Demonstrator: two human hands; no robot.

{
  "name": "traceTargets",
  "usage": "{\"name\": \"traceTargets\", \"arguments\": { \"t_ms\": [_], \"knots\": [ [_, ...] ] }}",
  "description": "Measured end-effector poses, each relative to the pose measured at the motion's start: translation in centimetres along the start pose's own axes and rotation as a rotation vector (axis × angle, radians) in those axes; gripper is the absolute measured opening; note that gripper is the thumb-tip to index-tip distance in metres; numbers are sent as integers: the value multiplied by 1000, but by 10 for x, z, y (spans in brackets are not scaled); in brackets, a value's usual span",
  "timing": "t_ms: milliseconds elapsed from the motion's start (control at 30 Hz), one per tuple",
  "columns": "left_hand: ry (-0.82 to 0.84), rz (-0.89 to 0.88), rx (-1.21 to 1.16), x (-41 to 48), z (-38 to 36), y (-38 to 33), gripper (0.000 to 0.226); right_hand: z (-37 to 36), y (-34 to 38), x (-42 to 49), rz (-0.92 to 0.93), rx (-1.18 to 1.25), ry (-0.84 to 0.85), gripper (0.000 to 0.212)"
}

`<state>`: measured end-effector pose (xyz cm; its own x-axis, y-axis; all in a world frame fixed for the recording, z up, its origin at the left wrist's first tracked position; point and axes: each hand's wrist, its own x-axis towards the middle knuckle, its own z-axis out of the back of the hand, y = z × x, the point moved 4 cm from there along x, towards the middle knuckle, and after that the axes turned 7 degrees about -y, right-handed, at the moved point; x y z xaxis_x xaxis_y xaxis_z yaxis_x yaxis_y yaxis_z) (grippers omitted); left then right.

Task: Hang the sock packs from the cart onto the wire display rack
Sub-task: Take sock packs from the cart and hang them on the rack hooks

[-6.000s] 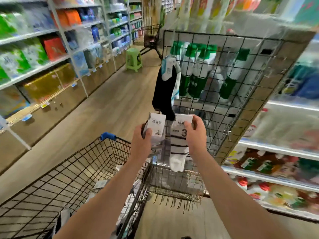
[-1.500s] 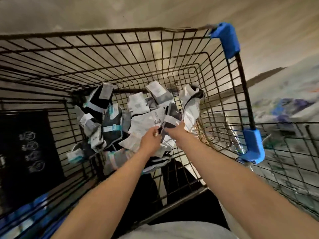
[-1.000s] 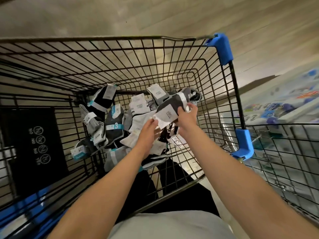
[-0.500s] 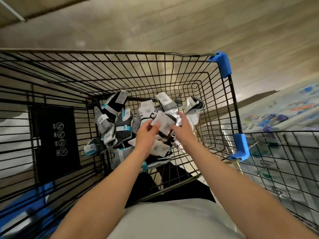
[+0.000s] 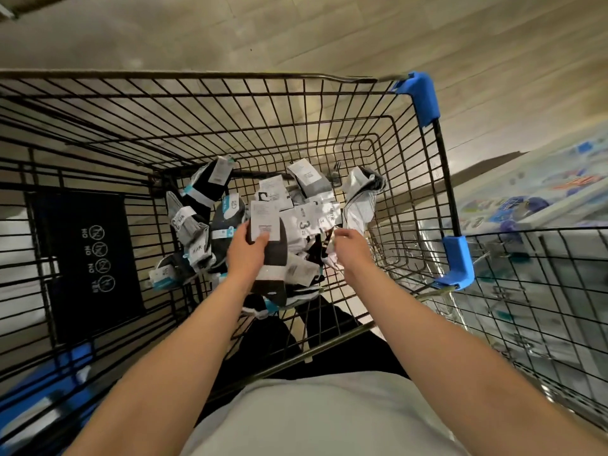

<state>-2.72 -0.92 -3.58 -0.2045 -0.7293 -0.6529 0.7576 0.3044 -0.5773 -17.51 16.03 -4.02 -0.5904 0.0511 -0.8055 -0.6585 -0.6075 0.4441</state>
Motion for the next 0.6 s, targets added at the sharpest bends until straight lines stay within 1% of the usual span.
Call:
{"name": "traceTargets", "arguments": {
  "t_ms": [33, 100, 200, 267, 333, 400, 533, 600],
  "knots": [
    [-2, -3, 28, 4, 2, 3, 48, 5, -1, 6, -5, -7, -55, 30],
    [44, -8, 41, 6, -1, 7, 43, 3, -3, 15, -16, -23, -70, 29],
    [133, 24, 77, 2, -15, 14, 42, -15, -8, 22, -26, -65, -23, 25],
    [148, 15, 92, 2, -23, 18, 43, -30, -13, 25, -33, -171, 48, 27],
    [149, -14, 106, 5, -30, 22, 41, -42, -20, 32, -62, -195, 80, 30],
    [160, -30, 120, 9, -38, 23, 42, -47, -25, 40, -94, -136, 21, 38],
    [180, -47, 102, 17, -53, 16, 42, -38, -23, 57, -124, -28, -159, 45],
    [193, -72, 124, 20, -61, 11, 43, -24, -23, 65, -141, -64, -249, 47]
  ]
}}
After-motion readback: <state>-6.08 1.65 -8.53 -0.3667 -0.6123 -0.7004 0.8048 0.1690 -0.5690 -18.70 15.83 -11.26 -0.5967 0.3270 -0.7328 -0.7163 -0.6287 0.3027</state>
